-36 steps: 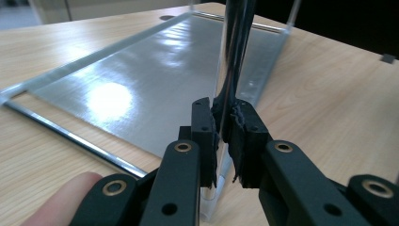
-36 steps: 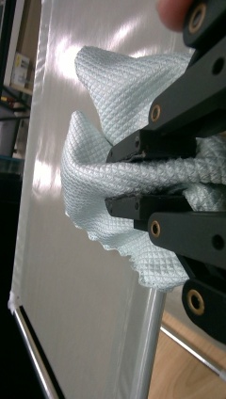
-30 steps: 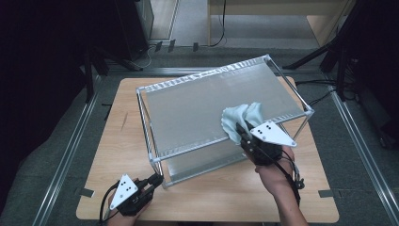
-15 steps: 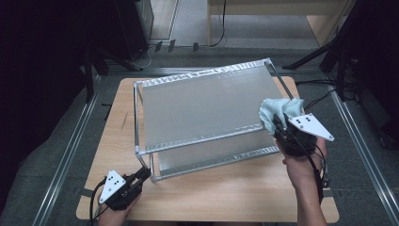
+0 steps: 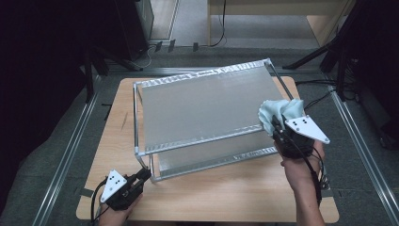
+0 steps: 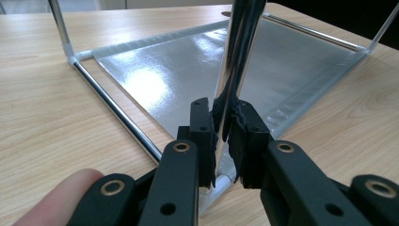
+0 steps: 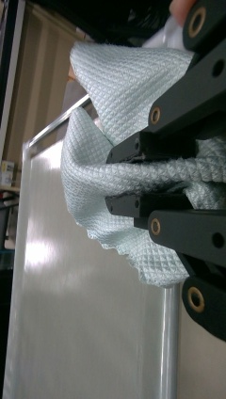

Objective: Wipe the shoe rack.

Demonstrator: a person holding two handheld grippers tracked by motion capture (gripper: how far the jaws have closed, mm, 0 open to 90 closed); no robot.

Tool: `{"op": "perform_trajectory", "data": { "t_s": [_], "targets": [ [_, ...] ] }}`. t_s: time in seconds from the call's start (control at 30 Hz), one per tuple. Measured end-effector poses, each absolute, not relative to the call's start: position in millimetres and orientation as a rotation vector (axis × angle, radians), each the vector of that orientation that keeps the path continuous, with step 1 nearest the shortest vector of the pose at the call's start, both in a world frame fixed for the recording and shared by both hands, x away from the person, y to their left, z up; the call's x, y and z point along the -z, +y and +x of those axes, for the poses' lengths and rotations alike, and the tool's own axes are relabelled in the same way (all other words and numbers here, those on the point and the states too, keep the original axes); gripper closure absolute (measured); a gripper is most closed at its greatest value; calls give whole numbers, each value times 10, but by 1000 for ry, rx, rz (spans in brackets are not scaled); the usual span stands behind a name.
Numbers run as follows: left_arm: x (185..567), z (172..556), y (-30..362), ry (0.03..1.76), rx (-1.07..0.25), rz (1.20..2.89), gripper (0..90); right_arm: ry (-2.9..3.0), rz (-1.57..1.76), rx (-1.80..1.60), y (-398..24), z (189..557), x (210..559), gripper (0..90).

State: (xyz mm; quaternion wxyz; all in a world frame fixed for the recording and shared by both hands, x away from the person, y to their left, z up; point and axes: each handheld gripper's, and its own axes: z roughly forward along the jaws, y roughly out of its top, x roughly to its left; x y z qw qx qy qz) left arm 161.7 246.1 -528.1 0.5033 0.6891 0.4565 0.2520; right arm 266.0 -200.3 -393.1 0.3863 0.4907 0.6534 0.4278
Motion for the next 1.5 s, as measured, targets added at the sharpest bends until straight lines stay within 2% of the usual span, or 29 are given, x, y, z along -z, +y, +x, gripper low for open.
{"op": "perform_trajectory", "data": {
  "t_s": [0.17,0.4,0.53,0.57,0.67,0.77,1.0,1.07,1.2,1.27,1.3,1.4,1.5],
  "targets": [
    [5277,1598,2418,1088,-610,1677,806,1727,1207,-1151,-1781,2602,3932,779],
    [5272,1513,2180,1016,-564,1717,806,1839,1055,-1226,-1219,2406,3959,778],
    [5275,1440,1888,955,-519,1743,797,1934,898,-1310,-743,2129,3988,780],
    [5275,1440,1888,955,-519,1743,789,1934,898,-1310,-743,2129,3988,780],
    [5277,1377,1751,887,-543,1782,797,2021,741,-1364,-374,1850,4004,779],
    [5298,1374,1784,876,-505,1764,809,2056,687,-1378,-294,1783,3997,779],
    [5297,1368,1787,868,-515,1770,814,2069,750,-1387,-648,2032,3959,770],
    [5300,1373,1796,866,-514,1767,814,1984,865,-1333,-1002,2251,3947,767],
    [5304,1387,1822,866,-515,1765,814,1893,986,-1302,-1359,2444,3950,763],
    [5306,1387,1820,865,-516,1764,814,1776,1077,-1243,-1751,2618,3977,740],
    [5306,1387,1820,865,-516,1764,814,1776,1077,-1243,-1751,2618,3977,740],
    [5307,1386,1822,862,-517,1765,814,1668,1142,-1199,-2097,2730,4009,702],
    [5309,1389,1822,863,-515,1763,814,1564,1247,-1216,-2425,2779,4028,724]
  ]
}}
